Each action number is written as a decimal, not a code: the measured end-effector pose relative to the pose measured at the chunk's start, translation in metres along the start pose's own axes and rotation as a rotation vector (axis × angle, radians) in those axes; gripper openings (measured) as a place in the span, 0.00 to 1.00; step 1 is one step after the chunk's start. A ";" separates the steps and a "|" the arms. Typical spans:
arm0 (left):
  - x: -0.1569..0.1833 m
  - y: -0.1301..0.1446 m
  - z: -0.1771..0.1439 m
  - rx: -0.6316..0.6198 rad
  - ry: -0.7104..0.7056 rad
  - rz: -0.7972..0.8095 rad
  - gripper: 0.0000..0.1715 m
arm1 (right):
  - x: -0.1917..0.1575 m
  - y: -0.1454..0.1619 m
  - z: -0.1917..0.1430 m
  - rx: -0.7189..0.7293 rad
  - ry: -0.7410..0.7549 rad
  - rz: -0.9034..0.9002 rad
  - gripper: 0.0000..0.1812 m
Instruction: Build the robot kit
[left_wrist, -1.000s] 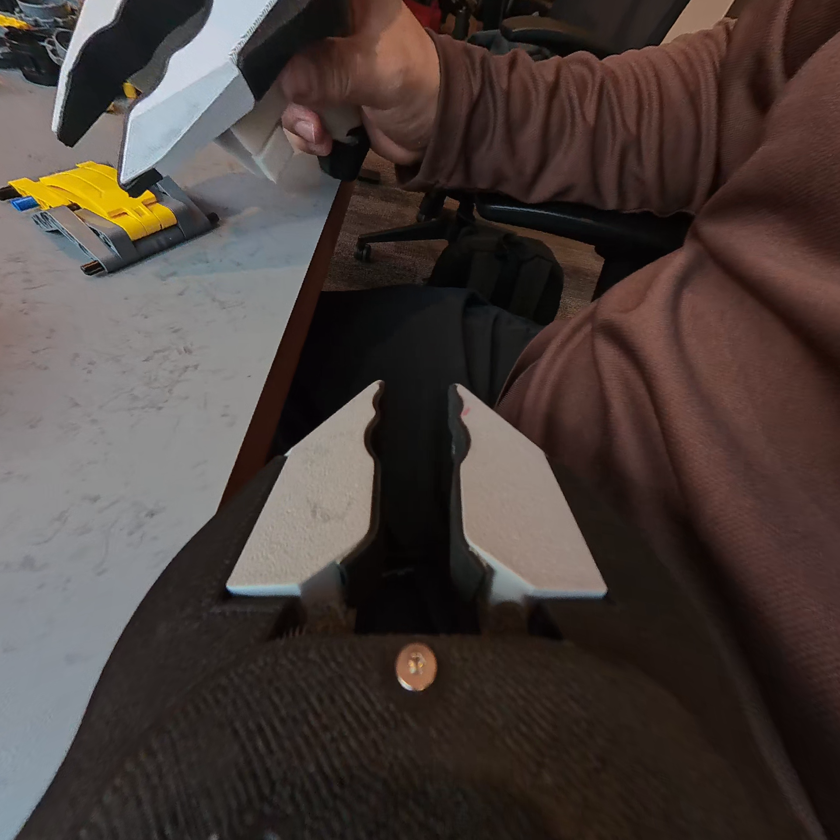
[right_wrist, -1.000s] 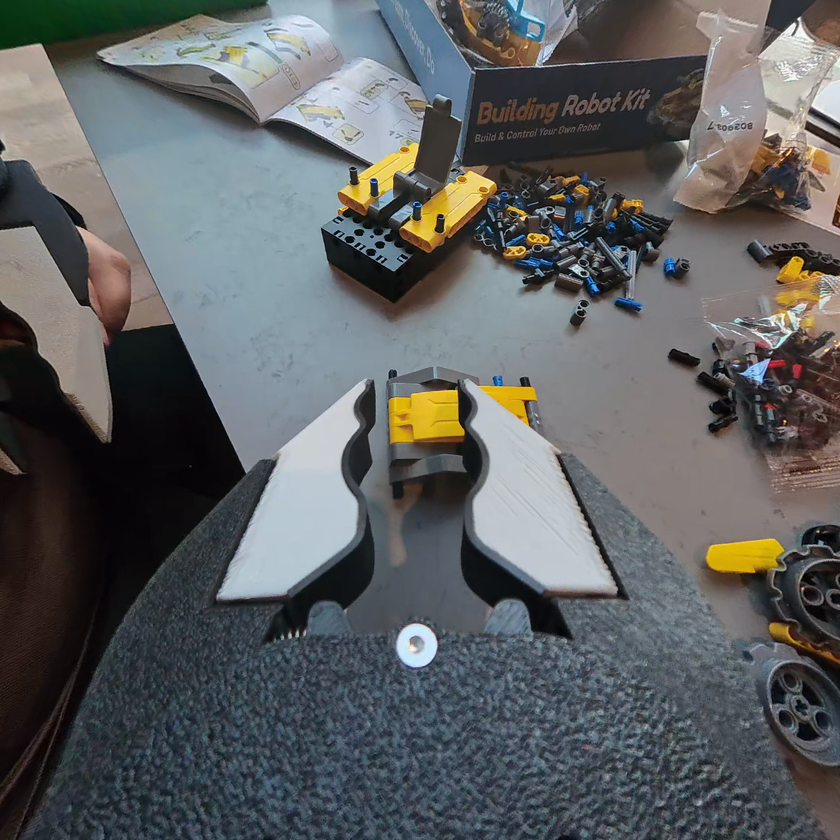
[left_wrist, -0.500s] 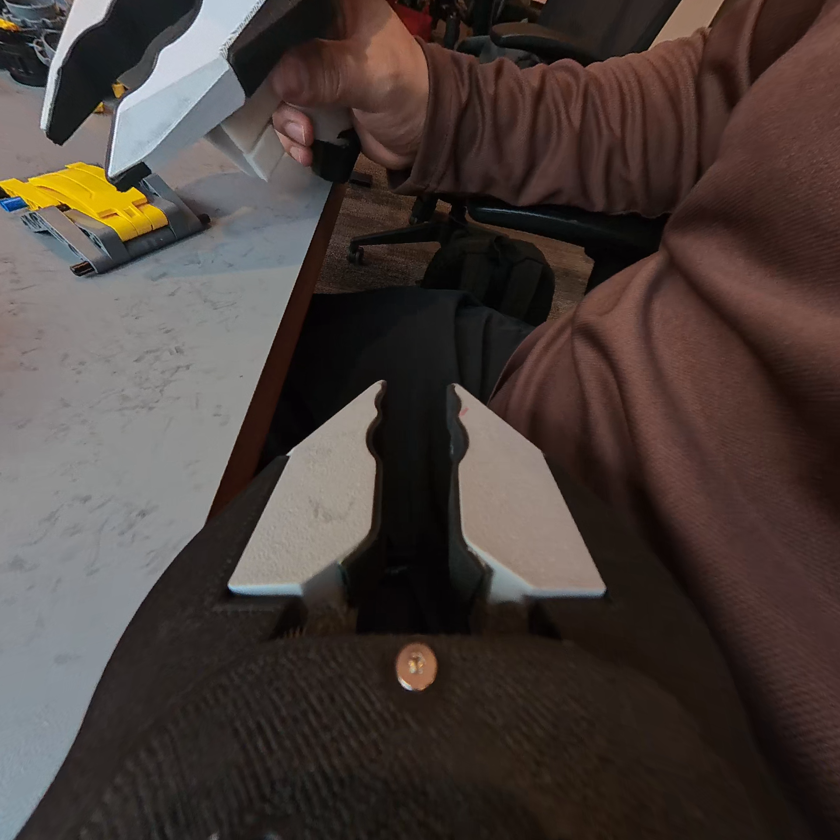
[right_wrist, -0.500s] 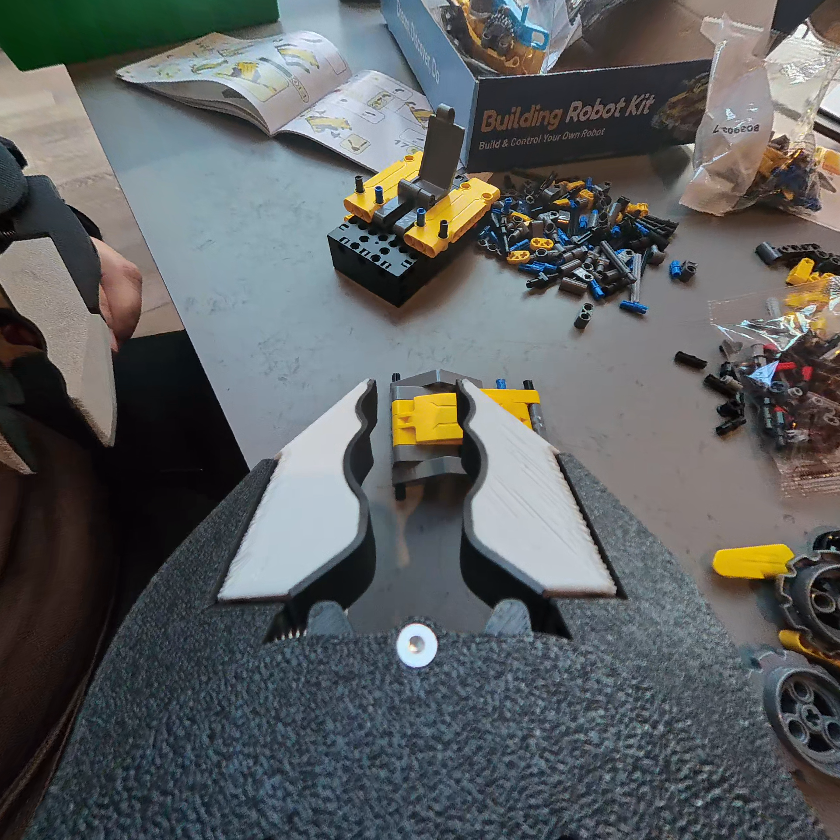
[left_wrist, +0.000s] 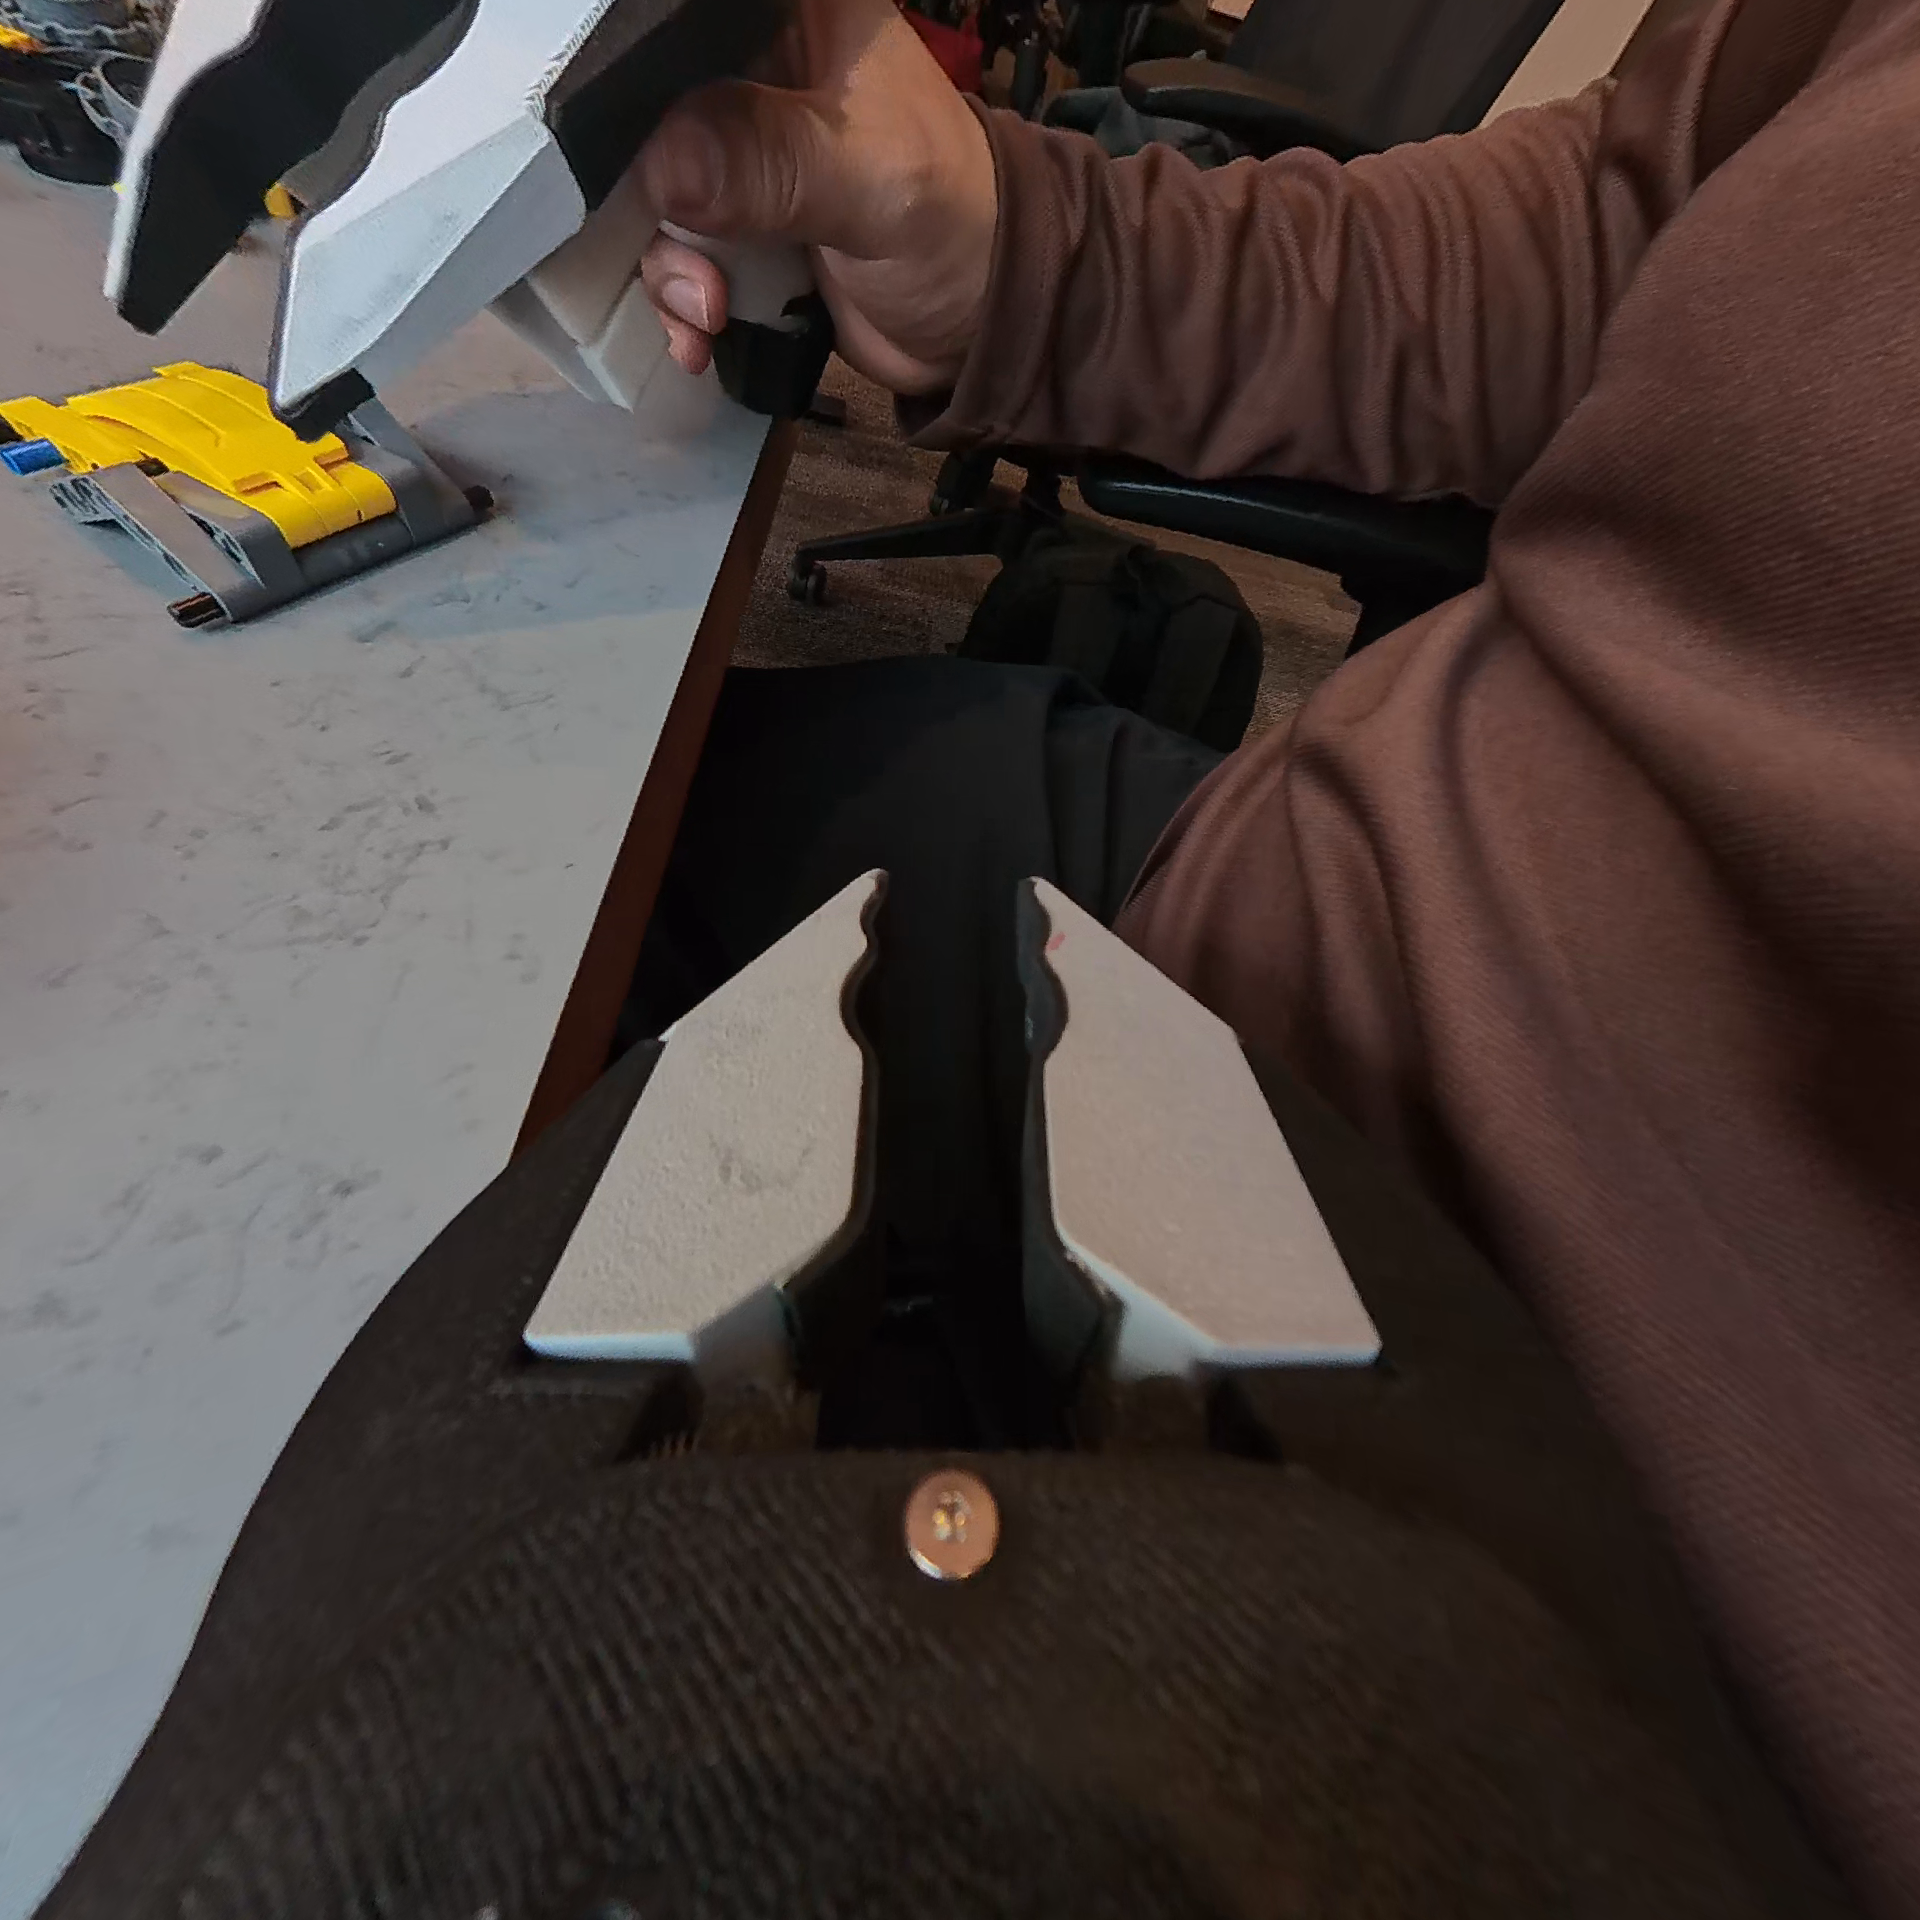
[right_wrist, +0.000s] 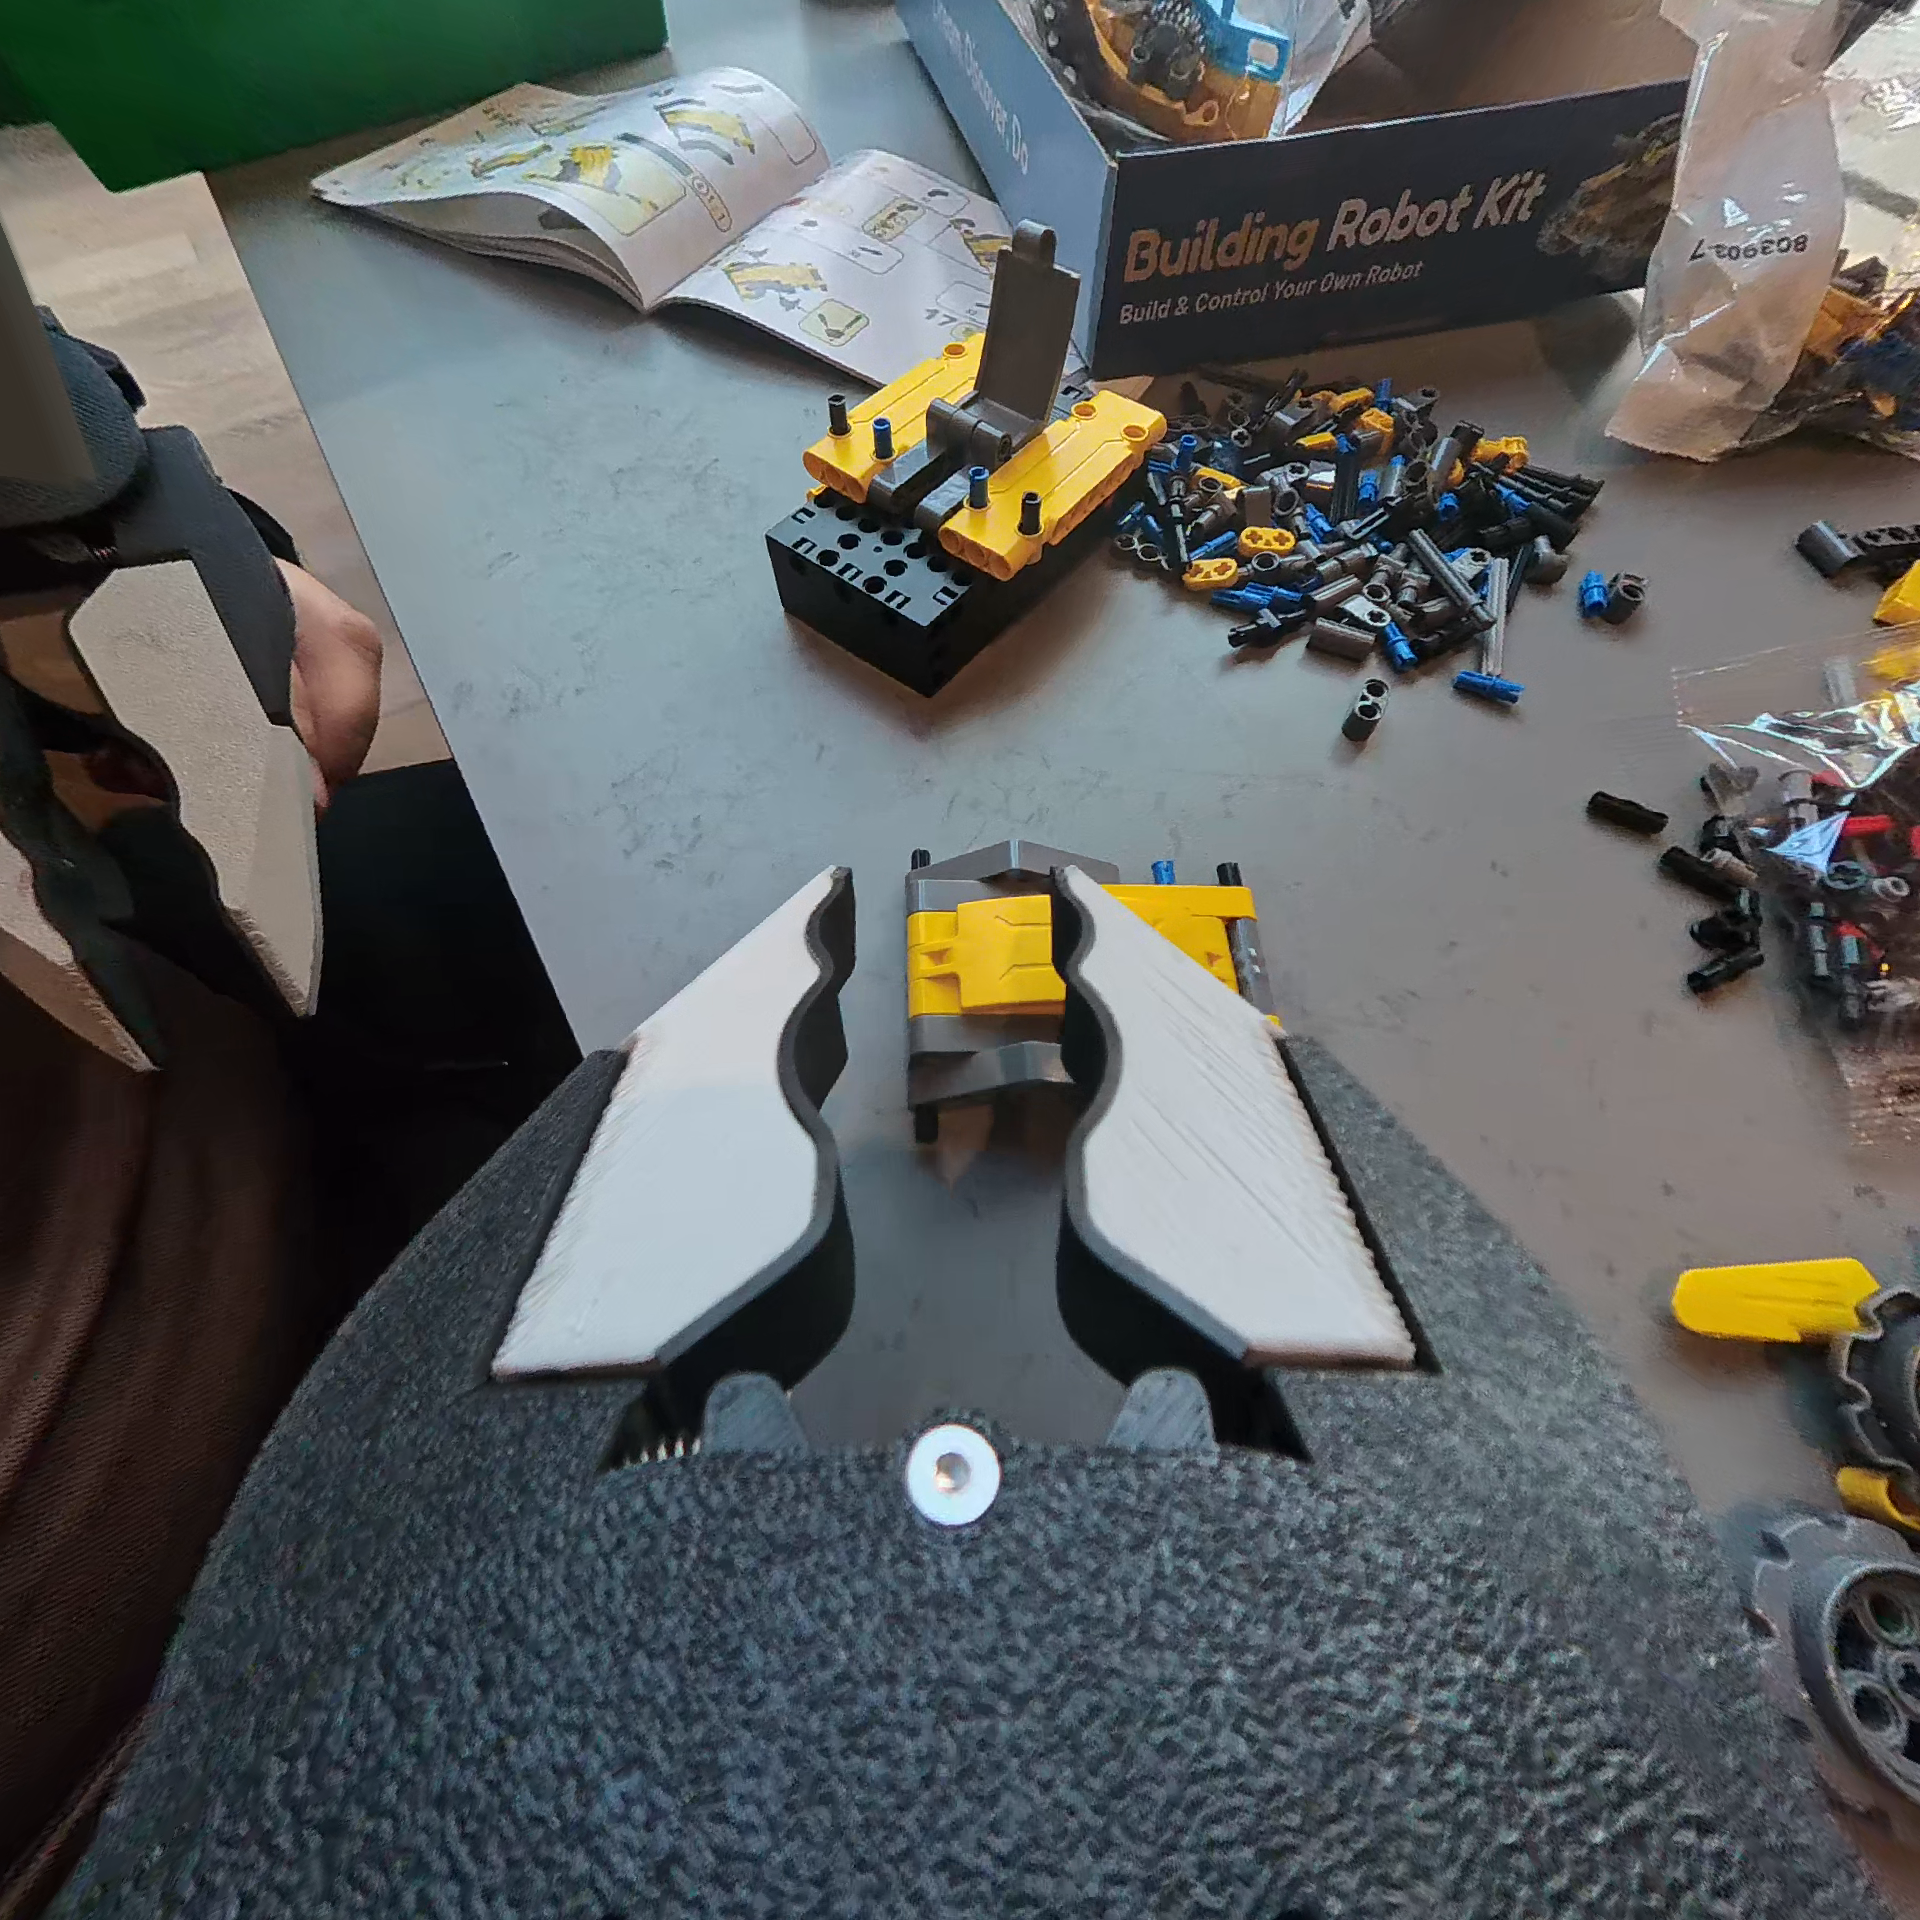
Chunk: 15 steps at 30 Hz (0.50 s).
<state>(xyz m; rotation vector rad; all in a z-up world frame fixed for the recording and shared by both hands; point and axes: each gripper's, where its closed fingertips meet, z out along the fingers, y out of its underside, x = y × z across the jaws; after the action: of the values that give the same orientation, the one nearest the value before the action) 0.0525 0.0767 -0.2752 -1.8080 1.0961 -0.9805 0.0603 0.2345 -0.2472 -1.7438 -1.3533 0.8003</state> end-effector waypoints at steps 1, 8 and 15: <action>0.000 0.000 0.000 0.000 0.000 -0.002 0.12 | 0.000 0.000 0.000 0.002 -0.002 0.002 0.20; 0.001 0.000 0.000 -0.002 0.001 0.011 0.11 | 0.000 0.000 0.000 0.002 0.006 -0.006 0.20; 0.001 0.000 0.000 -0.001 -0.001 0.010 0.11 | 0.000 0.000 0.000 0.003 0.004 -0.005 0.20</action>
<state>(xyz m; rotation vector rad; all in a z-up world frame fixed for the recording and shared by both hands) 0.0527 0.0757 -0.2747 -1.8019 1.1043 -0.9733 0.0604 0.2344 -0.2467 -1.7380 -1.3526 0.7957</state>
